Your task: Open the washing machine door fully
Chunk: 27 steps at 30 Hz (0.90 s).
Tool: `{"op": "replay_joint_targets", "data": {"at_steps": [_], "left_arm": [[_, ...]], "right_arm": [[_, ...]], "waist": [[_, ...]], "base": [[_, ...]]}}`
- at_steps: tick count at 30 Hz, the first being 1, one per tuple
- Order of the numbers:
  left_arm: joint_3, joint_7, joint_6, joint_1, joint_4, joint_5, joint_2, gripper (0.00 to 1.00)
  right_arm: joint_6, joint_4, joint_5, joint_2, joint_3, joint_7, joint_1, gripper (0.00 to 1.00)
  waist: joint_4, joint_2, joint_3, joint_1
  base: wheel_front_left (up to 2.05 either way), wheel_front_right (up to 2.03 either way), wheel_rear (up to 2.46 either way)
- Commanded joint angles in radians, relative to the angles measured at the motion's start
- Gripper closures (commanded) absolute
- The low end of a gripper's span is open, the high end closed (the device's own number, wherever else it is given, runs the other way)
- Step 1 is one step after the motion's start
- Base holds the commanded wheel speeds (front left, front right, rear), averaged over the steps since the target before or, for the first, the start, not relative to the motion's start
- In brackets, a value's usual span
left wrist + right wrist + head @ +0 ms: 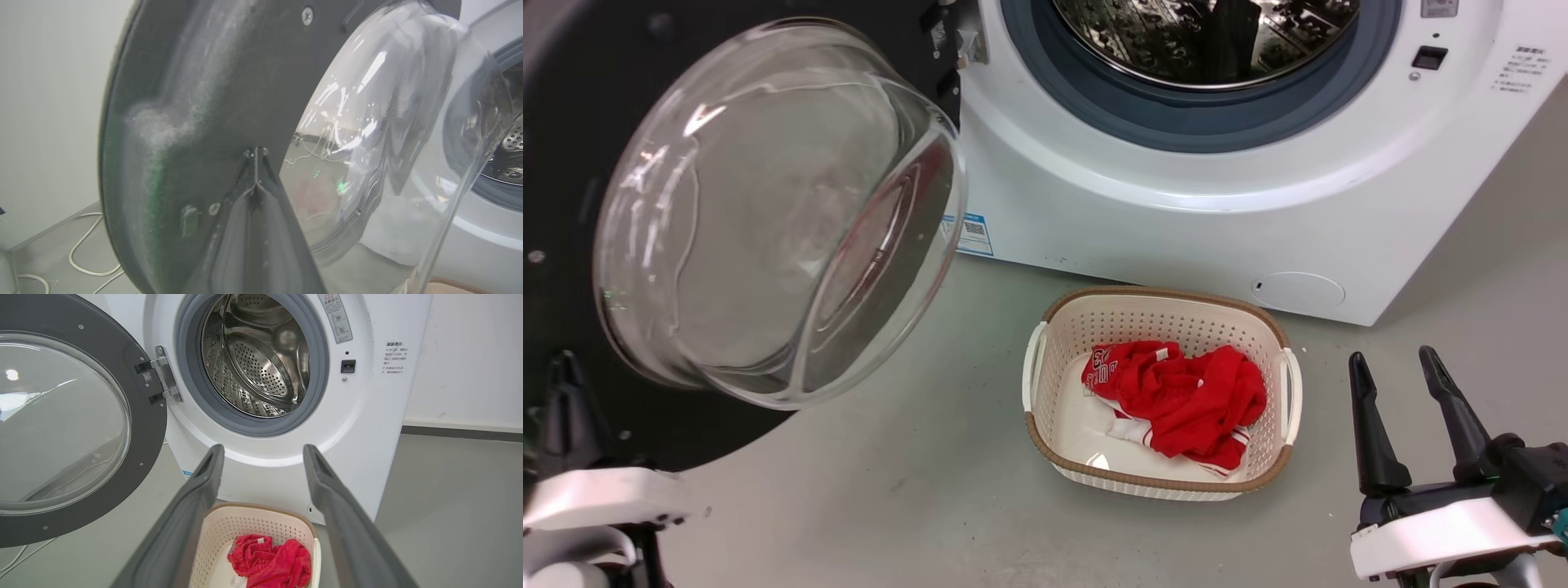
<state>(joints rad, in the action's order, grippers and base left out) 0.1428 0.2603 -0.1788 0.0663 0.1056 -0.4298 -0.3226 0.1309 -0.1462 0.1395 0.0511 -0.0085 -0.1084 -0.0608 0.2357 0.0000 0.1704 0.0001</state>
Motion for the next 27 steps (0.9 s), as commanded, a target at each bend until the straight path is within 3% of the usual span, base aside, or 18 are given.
{"op": "replay_joint_targets", "data": {"at_steps": [1,9,19,27], "left_arm": [[0.028,0.007,0.006,0.02,0.01,0.008,-0.007,1.0],[0.113,0.006,0.05,0.008,0.041,0.054,-0.004,1.0],[0.117,0.005,0.035,-0.171,-0.111,0.177,0.125,1.0],[0.022,0.005,0.081,-0.233,-0.186,0.24,0.21,1.0]], "right_arm": [[0.0,0.001,-0.005,-0.002,0.0,-0.006,0.014,0.0],[0.0,0.019,-0.003,-0.002,0.01,-0.014,0.026,0.0],[0.0,0.066,0.024,-0.002,0.036,-0.049,0.01,0.0],[0.0,0.079,0.023,-0.002,0.042,-0.059,-0.002,0.0]], "waist": [[-0.005,0.0,0.003,-0.0001],[-0.032,0.0,-0.001,-0.0001],[-0.089,0.0,-0.067,-0.0001],[-0.119,0.0,-0.1,-0.0001]], "base": [[0.0,0.0,0.0],[0.0,0.0,0.0],[0.0,0.0,0.0],[0.0,0.0,0.0]]}}
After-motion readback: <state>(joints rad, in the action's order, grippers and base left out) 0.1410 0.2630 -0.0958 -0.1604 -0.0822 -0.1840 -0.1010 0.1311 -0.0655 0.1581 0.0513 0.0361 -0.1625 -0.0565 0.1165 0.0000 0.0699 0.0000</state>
